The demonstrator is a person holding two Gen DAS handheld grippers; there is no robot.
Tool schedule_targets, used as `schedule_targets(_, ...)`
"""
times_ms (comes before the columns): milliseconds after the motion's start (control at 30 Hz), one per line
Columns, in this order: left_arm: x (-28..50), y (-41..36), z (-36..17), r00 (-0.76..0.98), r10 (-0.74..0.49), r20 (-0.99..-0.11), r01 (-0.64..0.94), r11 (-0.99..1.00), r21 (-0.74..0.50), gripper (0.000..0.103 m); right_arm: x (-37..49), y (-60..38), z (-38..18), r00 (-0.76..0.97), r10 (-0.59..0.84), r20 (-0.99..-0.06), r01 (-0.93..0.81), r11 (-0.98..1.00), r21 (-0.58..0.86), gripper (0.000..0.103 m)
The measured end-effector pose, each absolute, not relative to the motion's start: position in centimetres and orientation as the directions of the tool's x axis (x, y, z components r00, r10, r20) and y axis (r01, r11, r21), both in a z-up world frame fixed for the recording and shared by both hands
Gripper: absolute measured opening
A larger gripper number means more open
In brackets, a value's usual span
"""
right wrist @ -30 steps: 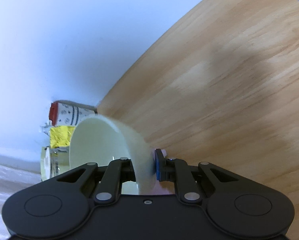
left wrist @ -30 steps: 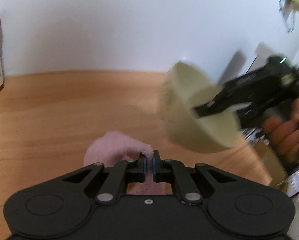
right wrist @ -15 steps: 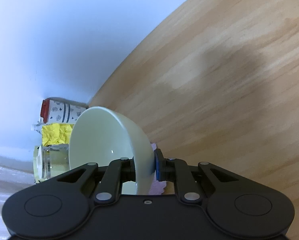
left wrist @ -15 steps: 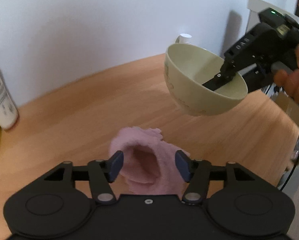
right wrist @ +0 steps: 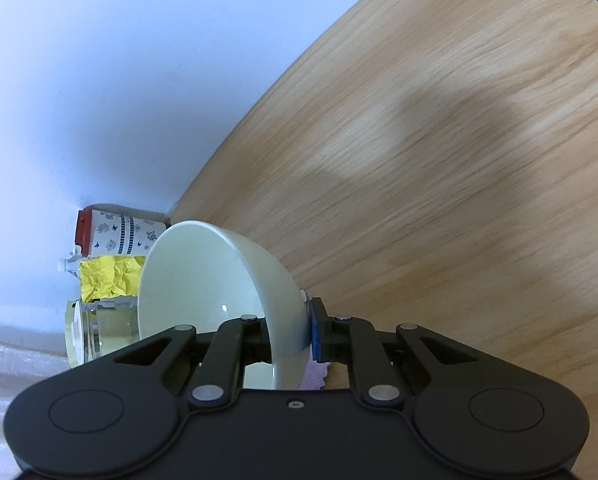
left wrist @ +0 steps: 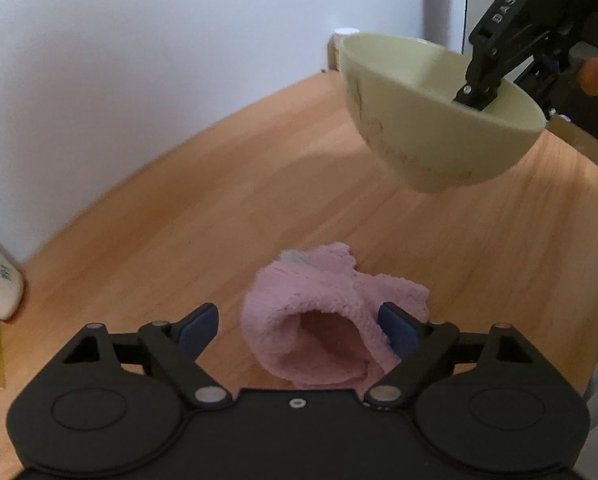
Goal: Clean bowl
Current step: 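Open the left tool and regrasp the pink cloth below the raised bowl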
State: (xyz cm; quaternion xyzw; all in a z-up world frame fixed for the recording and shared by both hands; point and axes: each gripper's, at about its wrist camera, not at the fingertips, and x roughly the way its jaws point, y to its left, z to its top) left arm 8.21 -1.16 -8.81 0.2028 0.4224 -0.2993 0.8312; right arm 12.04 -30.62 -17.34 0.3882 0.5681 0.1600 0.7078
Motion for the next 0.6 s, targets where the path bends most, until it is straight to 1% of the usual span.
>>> schedule_targets(33, 8.3, -1.3, -9.0, 0.453, -0.331, -0.828, 0.676, 0.733, 0.077, 0.073, 12.0, -30.7, -17.3, 0.306, 0.664, -0.682, 0.222, 0.647, 0.730, 0.016)
schedule_targets(133, 8.6, -1.3, -9.6, 0.424, -0.343, -0.838, 0.696, 0.715, 0.059, 0.057, 11.9, -30.8, -17.5, 0.312, 0.659, -0.684, 0.236, 0.644, 0.728, 0.016)
schedule_targets(167, 8.6, -1.0, -9.6, 0.416, -0.355, -0.837, 0.697, 0.716, 0.044, 0.048, 11.9, -30.9, -17.5, 0.316, 0.654, -0.687, 0.241, 0.645, 0.725, 0.016)
schedule_targets(200, 8.7, -0.9, -9.5, 0.413, -0.361, -0.836, 0.696, 0.717, 0.034, 0.039, 11.9, -30.9, -17.5, 0.318, 0.652, -0.689, 0.244, 0.646, 0.723, 0.016)
schedule_targets(233, 8.7, -0.8, -9.4, 0.401, -0.373, -0.837, 0.693, 0.721, 0.010, 0.014, 11.9, -30.8, -17.6, 0.319, 0.649, -0.691, 0.247, 0.647, 0.721, 0.016)
schedule_targets(267, 8.5, -0.9, -9.7, 0.394, -0.377, -0.838, 0.691, 0.723, -0.001, 0.011, 11.8, -30.9, -17.6, 0.321, 0.646, -0.692, 0.251, 0.647, 0.720, 0.016)
schedule_targets(333, 8.3, -0.8, -9.1, 0.414, -0.374, -0.830, 0.678, 0.735, 0.007, 0.010, 11.8, -31.1, -17.8, 0.324, 0.642, -0.695, 0.264, 0.644, 0.718, 0.016)
schedule_targets(400, 7.8, -0.7, -8.3, 0.422, -0.405, -0.811, 0.673, 0.739, -0.019, 0.010, 11.8, -31.3, -18.0, 0.323, 0.640, -0.697, 0.277, 0.641, 0.716, 0.016)
schedule_targets(467, 7.4, -0.7, -7.2, 0.435, -0.446, -0.782, 0.656, 0.752, -0.064, 0.010, 11.8, -31.4, -18.1, 0.322, 0.637, -0.701, 0.293, 0.637, 0.713, 0.016)
schedule_targets(600, 5.8, -1.0, -3.7, 0.429, -0.571, -0.700, 0.644, 0.737, -0.206, 0.010, 11.7, -31.5, -18.2, 0.324, 0.633, -0.703, 0.318, 0.627, 0.711, 0.016)
